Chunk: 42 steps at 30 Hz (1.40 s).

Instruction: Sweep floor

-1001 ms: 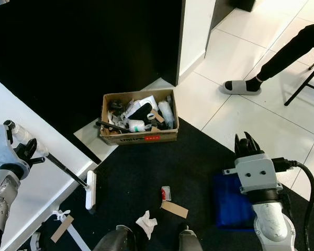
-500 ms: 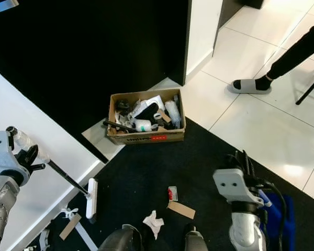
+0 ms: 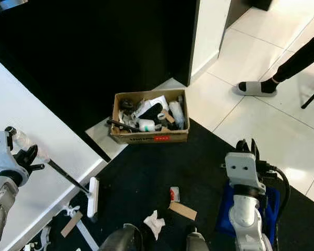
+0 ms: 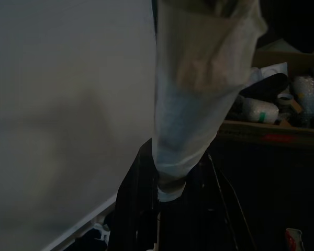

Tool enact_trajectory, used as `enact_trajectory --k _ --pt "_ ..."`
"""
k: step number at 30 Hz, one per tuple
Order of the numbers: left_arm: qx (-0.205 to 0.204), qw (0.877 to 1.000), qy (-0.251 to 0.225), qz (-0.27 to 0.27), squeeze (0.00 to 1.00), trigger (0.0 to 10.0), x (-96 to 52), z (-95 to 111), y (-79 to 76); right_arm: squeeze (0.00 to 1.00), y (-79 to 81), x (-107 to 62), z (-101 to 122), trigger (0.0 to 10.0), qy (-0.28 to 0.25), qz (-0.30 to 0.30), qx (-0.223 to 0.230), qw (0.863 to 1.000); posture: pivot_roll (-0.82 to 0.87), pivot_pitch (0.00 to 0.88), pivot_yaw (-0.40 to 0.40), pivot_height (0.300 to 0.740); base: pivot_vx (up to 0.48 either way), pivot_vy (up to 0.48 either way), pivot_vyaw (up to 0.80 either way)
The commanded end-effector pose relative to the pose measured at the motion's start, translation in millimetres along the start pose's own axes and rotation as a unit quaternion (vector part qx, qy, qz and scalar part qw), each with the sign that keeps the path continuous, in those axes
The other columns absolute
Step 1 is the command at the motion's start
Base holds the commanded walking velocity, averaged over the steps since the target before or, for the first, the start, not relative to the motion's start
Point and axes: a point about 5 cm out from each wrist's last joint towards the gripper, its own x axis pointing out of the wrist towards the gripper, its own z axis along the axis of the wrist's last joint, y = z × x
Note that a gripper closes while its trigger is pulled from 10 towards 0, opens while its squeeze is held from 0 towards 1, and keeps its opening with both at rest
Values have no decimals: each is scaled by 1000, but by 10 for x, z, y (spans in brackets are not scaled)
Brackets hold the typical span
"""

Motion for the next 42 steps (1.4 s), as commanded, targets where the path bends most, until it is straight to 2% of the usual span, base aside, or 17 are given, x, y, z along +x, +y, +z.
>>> enact_trajectory --k 1,4,5,6,10,12,15,18,26,28,37,42 --pt "3 1000 1 11 59 10000 -62 -11 76 0 156 -85 -55 10000 28 14 65 997 63 357 195 740 0 0 0" --pt "4 1000 1 13 59 10000 -72 -9 93 0 276 -65 9 10000 27 34 121 992 66 358 191 740 0 0 0" --pt "4 1000 1 13 59 10000 -72 -9 93 0 276 -65 9 10000 27 34 121 992 66 358 191 740 0 0 0" --pt "4 1000 1 15 59 10000 -78 -12 98 0 357 -51 70 10000 21 48 150 987 66 358 191 740 0 0 0" --pt "4 1000 1 15 59 10000 -80 -14 98 0 454 -16 183 10000 1 70 178 982 66 358 191 740 0 0 0" --pt "3 1000 2 15 55 10000 -79 -15 98 0 489 -10 221 10000 -6 80 178 981 69 359 190 740 0 0 0" --pt "3 1000 2 14 59 10000 -75 -19 86 0 596 -45 286 10000 -16 115 190 975 69 359 190 740 0 0 0" --pt "2 1000 3 14 55 10000 -74 -22 83 0 626 -78 290 10000 -15 125 193 973 68 359 190 740 0 0 0" --pt "0 1000 3 15 55 10000 -71 -25 76 0 721 -165 275 10000 -23 166 168 971 66 359 190 740 0 0 0" --pt "-1 1000 3 15 63 10000 -73 -23 76 0 742 -168 256 10000 -27 171 146 974 70 361 189 740 0 0 0" --pt "1 1000 -1 23 59 10000 -75 -22 92 0 683 -116 247 10000 -44 194 109 974 59 359 182 740 0 0 0" --pt "9 999 -33 39 63 10000 -38 103 158 0 690 -121 220 10000 -54 213 88 972 58 363 181 740 0 0 0"
